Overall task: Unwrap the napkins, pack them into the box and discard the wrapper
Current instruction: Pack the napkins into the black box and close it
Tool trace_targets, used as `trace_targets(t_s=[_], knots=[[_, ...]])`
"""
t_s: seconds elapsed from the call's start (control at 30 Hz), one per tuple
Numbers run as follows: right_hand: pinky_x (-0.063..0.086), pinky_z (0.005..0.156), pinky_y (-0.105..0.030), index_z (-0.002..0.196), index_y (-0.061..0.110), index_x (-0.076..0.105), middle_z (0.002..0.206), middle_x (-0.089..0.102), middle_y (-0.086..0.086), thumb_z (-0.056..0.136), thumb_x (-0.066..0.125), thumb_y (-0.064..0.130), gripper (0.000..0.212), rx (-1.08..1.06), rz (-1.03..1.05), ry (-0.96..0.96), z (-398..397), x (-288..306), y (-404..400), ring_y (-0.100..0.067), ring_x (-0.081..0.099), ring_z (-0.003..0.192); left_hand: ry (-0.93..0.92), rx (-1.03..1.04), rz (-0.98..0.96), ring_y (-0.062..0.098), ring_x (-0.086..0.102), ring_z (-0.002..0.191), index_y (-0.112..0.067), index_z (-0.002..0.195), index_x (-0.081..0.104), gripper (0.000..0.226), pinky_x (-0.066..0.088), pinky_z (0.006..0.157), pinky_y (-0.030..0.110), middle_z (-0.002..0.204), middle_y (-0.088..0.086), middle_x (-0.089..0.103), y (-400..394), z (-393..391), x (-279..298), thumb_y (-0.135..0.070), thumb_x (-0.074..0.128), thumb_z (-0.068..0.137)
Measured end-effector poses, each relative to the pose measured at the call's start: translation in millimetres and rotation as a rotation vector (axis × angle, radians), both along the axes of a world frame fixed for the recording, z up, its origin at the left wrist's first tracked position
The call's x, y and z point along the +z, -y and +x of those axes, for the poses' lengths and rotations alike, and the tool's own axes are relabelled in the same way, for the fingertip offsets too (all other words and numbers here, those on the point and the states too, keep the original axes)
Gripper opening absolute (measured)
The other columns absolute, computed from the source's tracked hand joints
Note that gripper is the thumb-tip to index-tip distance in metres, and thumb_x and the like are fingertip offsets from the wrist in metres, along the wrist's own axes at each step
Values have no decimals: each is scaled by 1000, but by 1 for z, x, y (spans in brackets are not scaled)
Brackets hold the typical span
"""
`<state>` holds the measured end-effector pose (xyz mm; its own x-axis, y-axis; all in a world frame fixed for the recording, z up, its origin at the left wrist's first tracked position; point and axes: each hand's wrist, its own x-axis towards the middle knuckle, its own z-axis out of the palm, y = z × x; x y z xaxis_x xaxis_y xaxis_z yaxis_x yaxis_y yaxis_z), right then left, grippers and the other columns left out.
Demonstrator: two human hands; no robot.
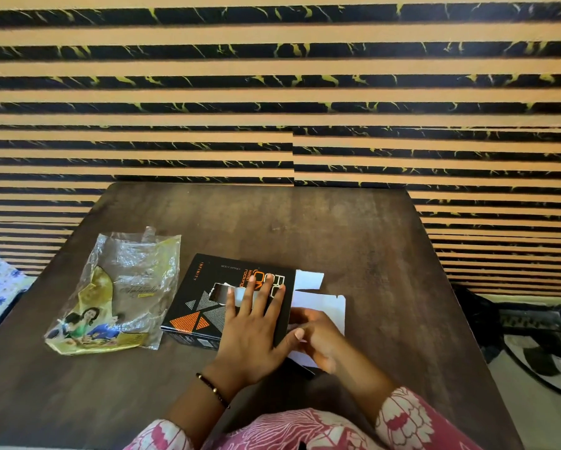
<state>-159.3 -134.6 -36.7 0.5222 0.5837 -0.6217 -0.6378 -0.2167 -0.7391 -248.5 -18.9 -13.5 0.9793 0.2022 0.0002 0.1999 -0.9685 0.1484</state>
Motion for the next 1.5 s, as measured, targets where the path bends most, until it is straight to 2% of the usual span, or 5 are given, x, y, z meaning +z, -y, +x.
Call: trace_targets(t_s=[0.37, 0.6, 0.9, 1.07, 1.5], knots=[[50, 97, -40, 114, 19, 63, 119, 66, -10, 92, 48, 7, 29, 104, 55, 45, -4, 1, 1, -23, 63, 108, -8, -19, -55, 26, -21, 141, -24, 147, 3, 99, -20, 111, 48, 157, 1, -8, -2, 2, 8, -81, -12, 68], [46, 88, -21, 140, 22, 35, 141, 30, 11, 83, 34, -16, 69, -105, -310, 973, 38, 20, 19, -12, 59, 102, -100, -70, -92, 24, -30, 138, -19, 147, -8, 128, -19, 109, 50, 150, -5, -24, -6, 2, 16, -96, 22, 48], [38, 95, -26, 140, 22, 36, 137, 50, -4, 87, 42, -5, 60, 310, -504, 1037, 14, 14, 20, -21, 46, 124, -126, -39, 27, 40, 27, 136, -8, 139, 33, 112, 18, 99, 70, 149, 12, 34, -2, 6, 6, -89, 27, 62], [36, 106, -32, 143, 25, 27, 146, 38, 3, 81, 59, 6, 72, 429, -446, 1081, 3, 7, 20, -18, 40, 130, -157, -16, 51, 42, -8, 142, -28, 144, -14, 112, -6, 104, 70, 157, 12, -4, 3, 15, 20, -82, 25, 54], [20, 111, -20, 143, 15, 31, 149, 36, -3, 94, 45, 8, 52, 535, -489, 959, 7, -7, 48, -18, 32, 137, -114, -306, 80, 15, -14, 144, -18, 147, 12, 81, -22, 108, 57, 158, -1, 8, 8, 47, 11, -57, 40, 82]])
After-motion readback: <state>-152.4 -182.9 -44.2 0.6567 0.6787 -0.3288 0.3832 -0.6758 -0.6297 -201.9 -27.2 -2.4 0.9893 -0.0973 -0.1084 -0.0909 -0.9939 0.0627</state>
